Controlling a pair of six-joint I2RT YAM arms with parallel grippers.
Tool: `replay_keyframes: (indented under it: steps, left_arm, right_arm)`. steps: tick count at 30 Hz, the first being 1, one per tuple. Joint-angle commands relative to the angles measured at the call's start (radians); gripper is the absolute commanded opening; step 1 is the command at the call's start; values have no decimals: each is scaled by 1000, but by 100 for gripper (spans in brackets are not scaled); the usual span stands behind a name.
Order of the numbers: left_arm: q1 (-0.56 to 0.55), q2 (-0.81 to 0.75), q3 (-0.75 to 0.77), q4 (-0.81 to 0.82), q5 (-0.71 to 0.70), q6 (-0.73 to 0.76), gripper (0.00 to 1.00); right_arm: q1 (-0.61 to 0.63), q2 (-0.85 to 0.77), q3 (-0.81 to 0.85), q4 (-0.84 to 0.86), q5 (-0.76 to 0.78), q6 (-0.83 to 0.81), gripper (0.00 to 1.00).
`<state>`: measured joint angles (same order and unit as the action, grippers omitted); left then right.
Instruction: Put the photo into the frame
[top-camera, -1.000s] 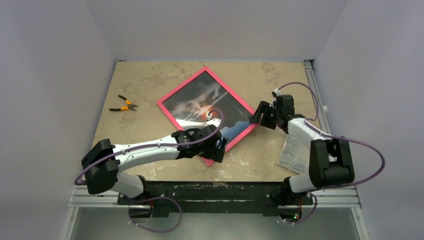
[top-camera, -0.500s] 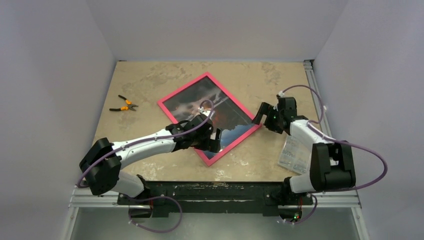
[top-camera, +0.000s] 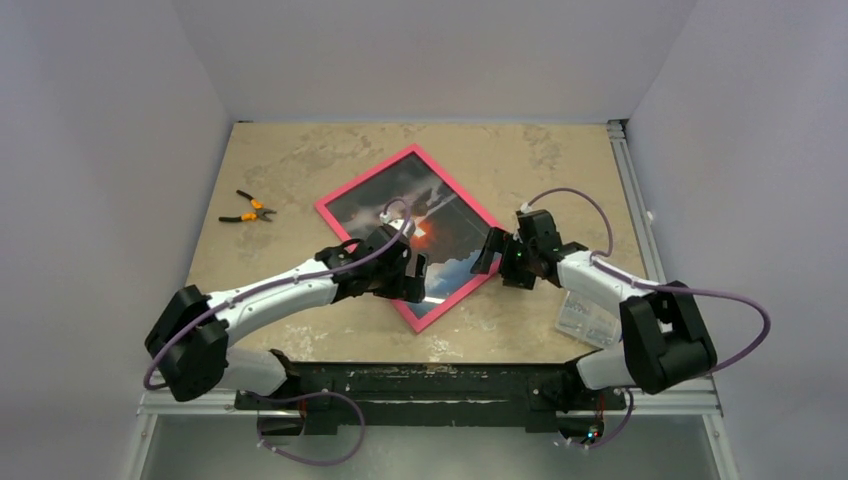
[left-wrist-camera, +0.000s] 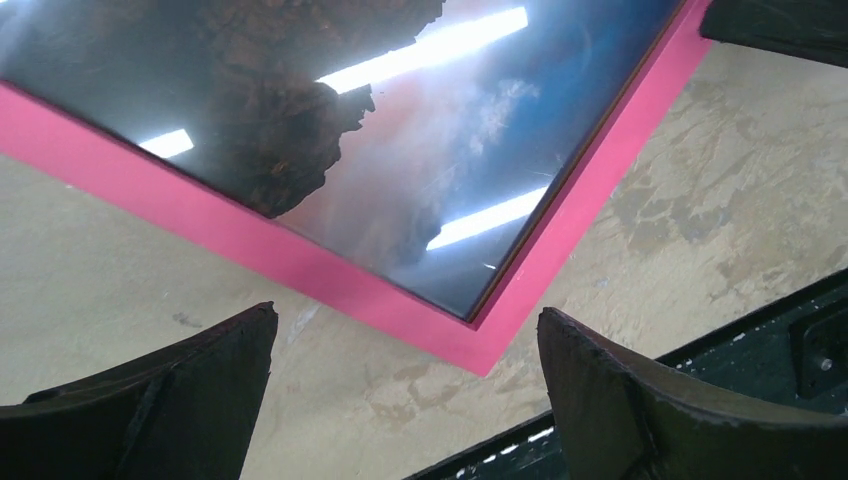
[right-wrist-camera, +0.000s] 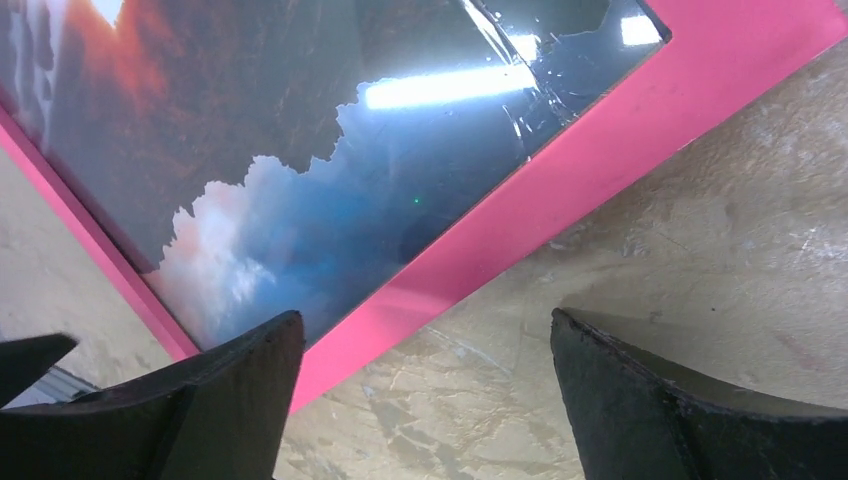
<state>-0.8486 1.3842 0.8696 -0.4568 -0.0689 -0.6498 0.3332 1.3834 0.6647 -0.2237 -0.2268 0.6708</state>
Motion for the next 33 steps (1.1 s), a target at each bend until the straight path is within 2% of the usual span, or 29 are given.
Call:
replay_keyframes:
  steps: [1, 6, 11, 13, 17, 18, 19, 22, 25, 30, 33]
  left_arm:
    - [5, -142, 5, -64, -70, 27, 99]
    - [8, -237, 32, -137, -122, 51, 99]
    - [8, -283, 51, -186, -152, 71, 99]
    - [8, -289, 57, -212, -171, 73, 99]
    - [9, -315, 45, -229, -189, 72, 99]
    - [9, -324, 39, -232, -193, 71, 99]
    - [11, -330, 34, -233, -199, 69, 99]
    - [17, -351, 16, -237, -209, 70, 99]
    - [32, -365, -3, -233, -206, 73, 99]
    - [90, -372, -30, -203, -149, 80, 100]
    - [152, -366, -59, -174, -92, 82, 100]
  right_arm:
    - [54, 55, 34, -55, 128, 51, 87]
    - [73, 166, 94, -80, 214, 27, 67]
    - [86, 292, 172, -116, 275, -17, 62]
    - [103, 328, 216, -145, 308, -44, 56]
    - [115, 367, 260, -186, 365, -94, 38]
    - [115, 373, 270, -198, 382, -108, 26]
    - [115, 378, 280, -211, 400, -119, 19]
    - [115, 388, 318, -244, 422, -154, 7]
    - [113, 393, 369, -285, 482, -221, 0]
    - [105, 414, 462, -321, 592, -322, 0]
    - [73, 426, 524, -332, 607, -341, 0]
